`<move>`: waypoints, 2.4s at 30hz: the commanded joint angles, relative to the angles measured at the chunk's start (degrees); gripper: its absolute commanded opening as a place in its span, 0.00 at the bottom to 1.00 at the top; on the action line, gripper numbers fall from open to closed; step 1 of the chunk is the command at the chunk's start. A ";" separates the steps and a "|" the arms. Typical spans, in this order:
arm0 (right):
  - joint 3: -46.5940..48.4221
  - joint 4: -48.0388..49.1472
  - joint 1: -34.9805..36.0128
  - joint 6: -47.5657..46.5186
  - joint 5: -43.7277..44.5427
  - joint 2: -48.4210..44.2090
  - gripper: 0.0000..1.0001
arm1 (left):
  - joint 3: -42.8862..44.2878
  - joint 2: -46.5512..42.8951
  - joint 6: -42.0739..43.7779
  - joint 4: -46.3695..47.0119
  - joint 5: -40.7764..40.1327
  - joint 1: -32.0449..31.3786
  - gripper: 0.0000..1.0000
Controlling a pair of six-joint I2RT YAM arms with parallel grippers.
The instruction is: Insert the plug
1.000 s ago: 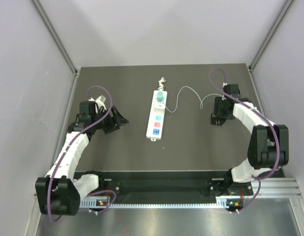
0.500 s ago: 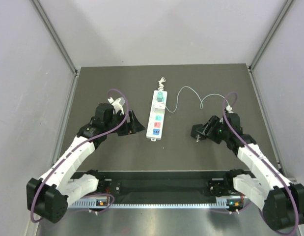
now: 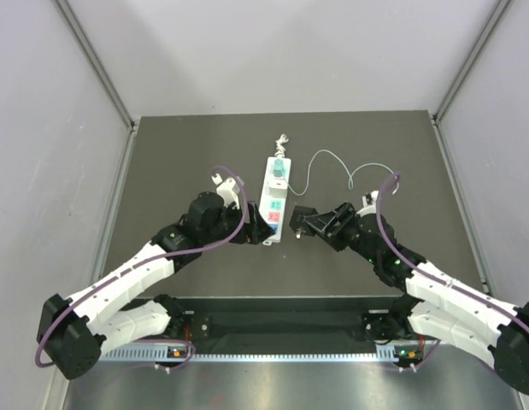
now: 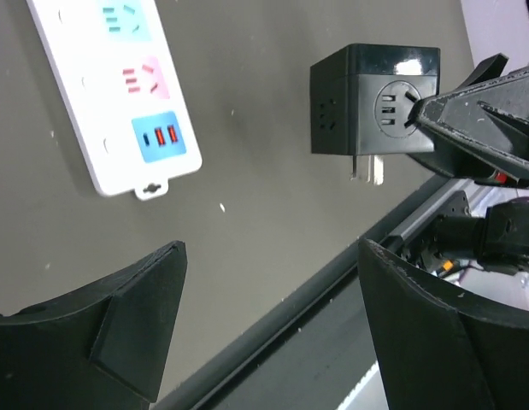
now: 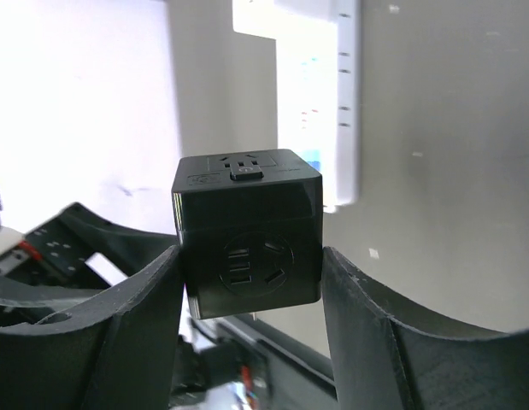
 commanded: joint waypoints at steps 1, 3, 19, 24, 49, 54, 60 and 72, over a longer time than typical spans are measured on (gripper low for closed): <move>1.67 11.37 3.49 6.51 6.56 1.19 0.15 | 1.90 0.47 1.68 7.01 -5.28 -3.13 0.86; 1.58 14.35 4.97 7.74 7.36 2.59 0.15 | 2.78 1.69 2.65 7.89 -7.21 -5.15 0.86; 2.90 24.91 15.00 14.07 13.94 10.94 0.10 | 5.77 8.29 5.11 11.05 -15.92 -12.54 0.86; 2.11 27.46 18.34 16.71 16.41 11.91 0.09 | 5.06 7.41 5.11 12.90 -17.41 -13.16 0.84; 0.44 27.63 21.24 11.88 19.31 9.54 0.30 | 8.58 5.13 3.80 8.68 -16.72 -13.24 0.00; 0.79 23.79 21.16 5.31 20.19 5.50 0.49 | 8.58 2.85 4.06 9.21 -12.95 -13.24 0.00; 0.97 19.99 20.98 -0.51 20.28 1.45 0.68 | 10.07 1.52 3.80 7.54 -7.40 -13.24 0.00; 3.86 7.34 20.81 -15.71 19.67 -8.29 0.91 | 12.26 1.17 1.25 6.66 -0.11 -13.07 0.00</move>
